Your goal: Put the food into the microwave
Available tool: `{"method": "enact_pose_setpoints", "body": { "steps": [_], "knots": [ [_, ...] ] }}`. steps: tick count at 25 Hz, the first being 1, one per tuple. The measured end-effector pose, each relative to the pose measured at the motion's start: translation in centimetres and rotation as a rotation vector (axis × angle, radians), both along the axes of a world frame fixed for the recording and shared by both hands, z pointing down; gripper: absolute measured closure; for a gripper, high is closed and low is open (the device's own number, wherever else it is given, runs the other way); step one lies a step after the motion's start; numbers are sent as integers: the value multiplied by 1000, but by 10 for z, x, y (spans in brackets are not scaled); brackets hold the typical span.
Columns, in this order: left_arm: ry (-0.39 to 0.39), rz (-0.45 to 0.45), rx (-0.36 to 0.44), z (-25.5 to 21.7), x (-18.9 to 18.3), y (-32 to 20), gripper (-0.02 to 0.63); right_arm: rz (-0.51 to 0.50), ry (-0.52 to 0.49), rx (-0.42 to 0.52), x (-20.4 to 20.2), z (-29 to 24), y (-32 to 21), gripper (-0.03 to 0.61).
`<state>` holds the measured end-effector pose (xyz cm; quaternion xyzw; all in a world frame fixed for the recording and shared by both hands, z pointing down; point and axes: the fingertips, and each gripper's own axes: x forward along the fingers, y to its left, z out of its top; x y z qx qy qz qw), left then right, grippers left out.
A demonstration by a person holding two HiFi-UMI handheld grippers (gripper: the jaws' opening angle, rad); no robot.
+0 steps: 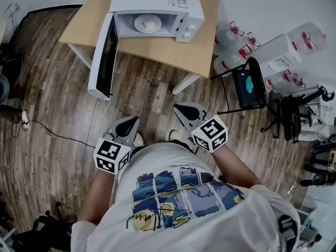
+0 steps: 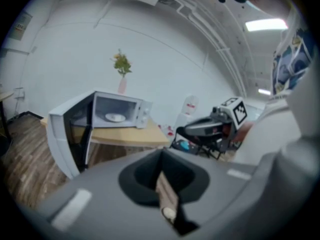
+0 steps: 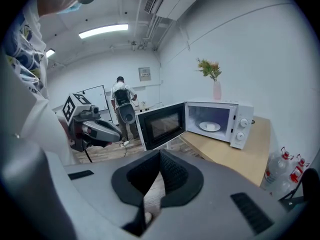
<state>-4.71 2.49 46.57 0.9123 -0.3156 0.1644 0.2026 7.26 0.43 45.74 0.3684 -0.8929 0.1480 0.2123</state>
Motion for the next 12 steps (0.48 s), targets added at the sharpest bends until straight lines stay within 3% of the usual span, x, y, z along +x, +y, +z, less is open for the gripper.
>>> {"method": "enact_pose_setpoints", "body": {
  "steps": [12],
  "knots": [
    [24,84,24,-20,175,-3,607,28,-9,10,150,-6,12,574]
  ]
}}
